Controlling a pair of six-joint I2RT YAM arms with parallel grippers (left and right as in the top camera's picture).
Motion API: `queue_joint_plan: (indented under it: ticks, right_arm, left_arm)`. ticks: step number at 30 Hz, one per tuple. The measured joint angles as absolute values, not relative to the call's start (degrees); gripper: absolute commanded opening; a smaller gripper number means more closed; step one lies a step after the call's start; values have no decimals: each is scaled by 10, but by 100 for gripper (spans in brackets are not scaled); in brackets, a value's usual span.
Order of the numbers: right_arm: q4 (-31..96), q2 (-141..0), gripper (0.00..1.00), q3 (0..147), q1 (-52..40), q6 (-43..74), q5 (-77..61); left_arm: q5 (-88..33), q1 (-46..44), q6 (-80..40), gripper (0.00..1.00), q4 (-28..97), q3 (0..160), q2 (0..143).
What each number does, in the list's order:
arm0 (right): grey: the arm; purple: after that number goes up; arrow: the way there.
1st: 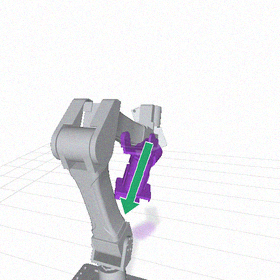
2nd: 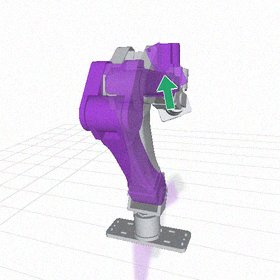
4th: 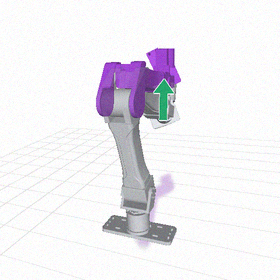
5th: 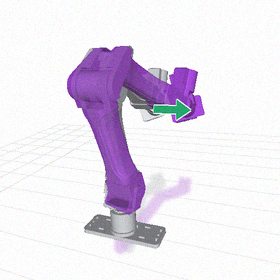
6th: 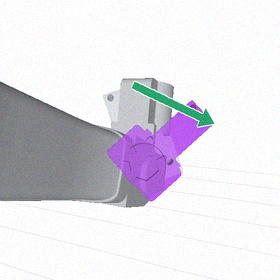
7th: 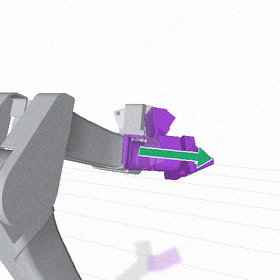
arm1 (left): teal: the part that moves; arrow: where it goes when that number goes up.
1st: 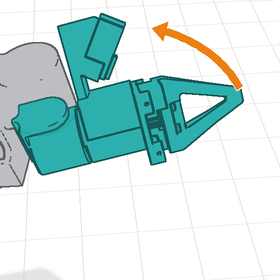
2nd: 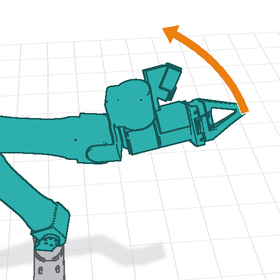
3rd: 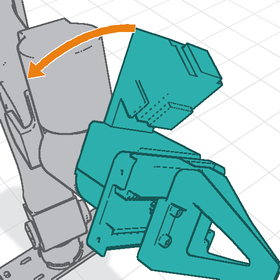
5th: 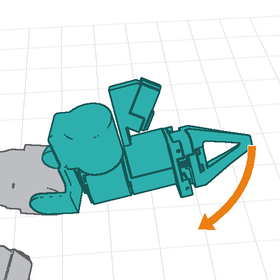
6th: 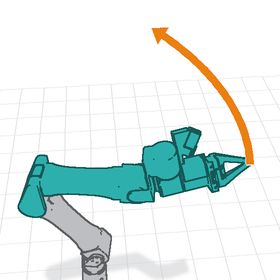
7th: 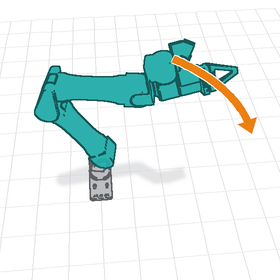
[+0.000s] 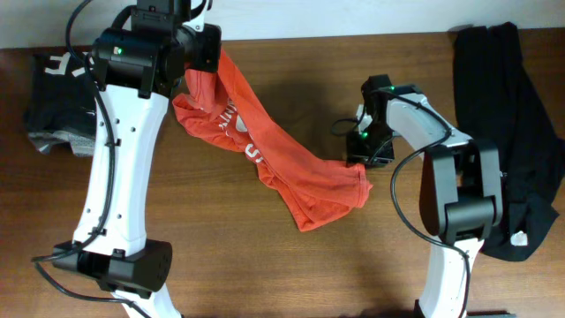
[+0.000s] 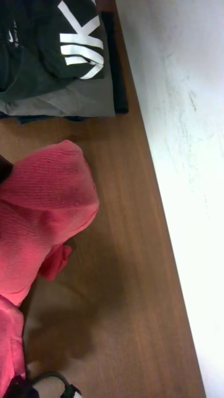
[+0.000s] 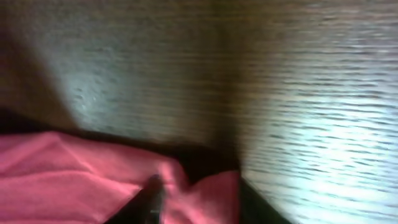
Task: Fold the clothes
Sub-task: 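Grasp the t-shirt hem with the right gripper while left holds, then lift the t-shirt with both grippers and stretch it apart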
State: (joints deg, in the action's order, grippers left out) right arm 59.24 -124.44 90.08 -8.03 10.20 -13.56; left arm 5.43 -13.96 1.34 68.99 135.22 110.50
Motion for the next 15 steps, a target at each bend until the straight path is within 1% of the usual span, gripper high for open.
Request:
queue_joint_plan:
  ticks: [1,6,9,12,15]
  right_arm:
    - [587,-1244,4,899,-81,101,-138]
    - [576,-1245,4,901,-77,107,-142]
    - [602,-1248,4,930,-63,105,-135]
    - [652,-1248,4,1008,-32,94,-130]
    - [703,-1248,4,1140,10,78,-127]
  left_arm:
    - [54,-140,13,1,691,1352,1105]
    - [54,-140,13,1,691,1352,1105]
    - [54,-138,13,1,681,1352,1105]
    - [54,-130,13,1,661,1352,1105]
    - [54,-111,14,1,630,1352,1105]
